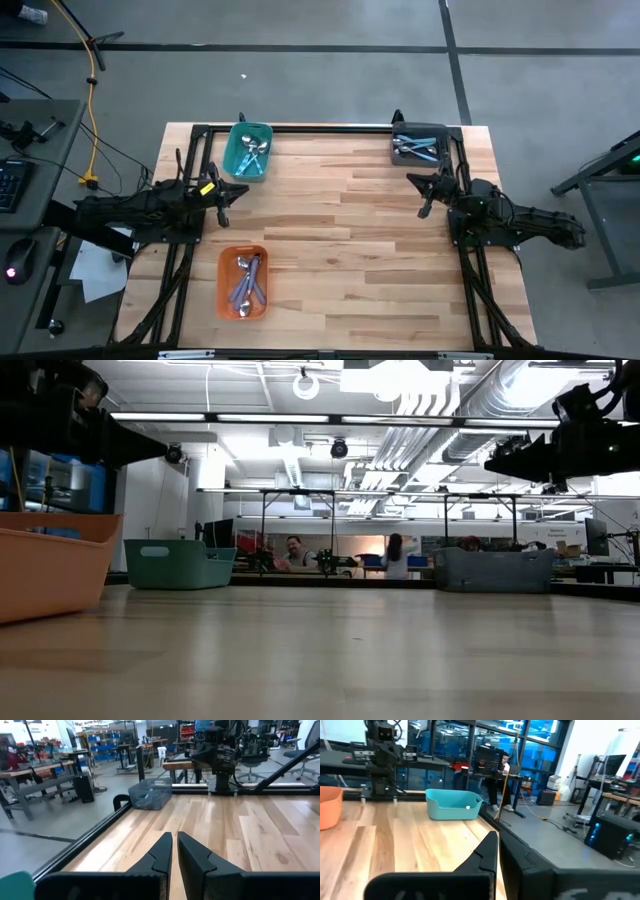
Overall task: Sort silverware by color (type)
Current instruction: Return to Home Position
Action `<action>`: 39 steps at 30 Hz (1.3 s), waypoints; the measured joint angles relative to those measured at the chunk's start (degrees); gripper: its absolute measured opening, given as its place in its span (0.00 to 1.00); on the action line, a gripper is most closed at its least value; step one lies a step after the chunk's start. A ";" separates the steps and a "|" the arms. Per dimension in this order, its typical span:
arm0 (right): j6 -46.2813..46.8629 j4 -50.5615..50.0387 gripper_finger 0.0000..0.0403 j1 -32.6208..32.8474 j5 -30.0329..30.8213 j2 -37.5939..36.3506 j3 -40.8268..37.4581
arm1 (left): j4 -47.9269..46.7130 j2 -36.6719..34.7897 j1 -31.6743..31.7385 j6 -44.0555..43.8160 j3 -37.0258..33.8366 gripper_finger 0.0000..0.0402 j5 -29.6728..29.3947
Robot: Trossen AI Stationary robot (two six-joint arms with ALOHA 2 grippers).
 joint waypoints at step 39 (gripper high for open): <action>3.99 0.15 0.00 0.01 0.23 0.26 -0.04 | -0.52 0.00 0.00 -3.22 0.00 0.05 0.09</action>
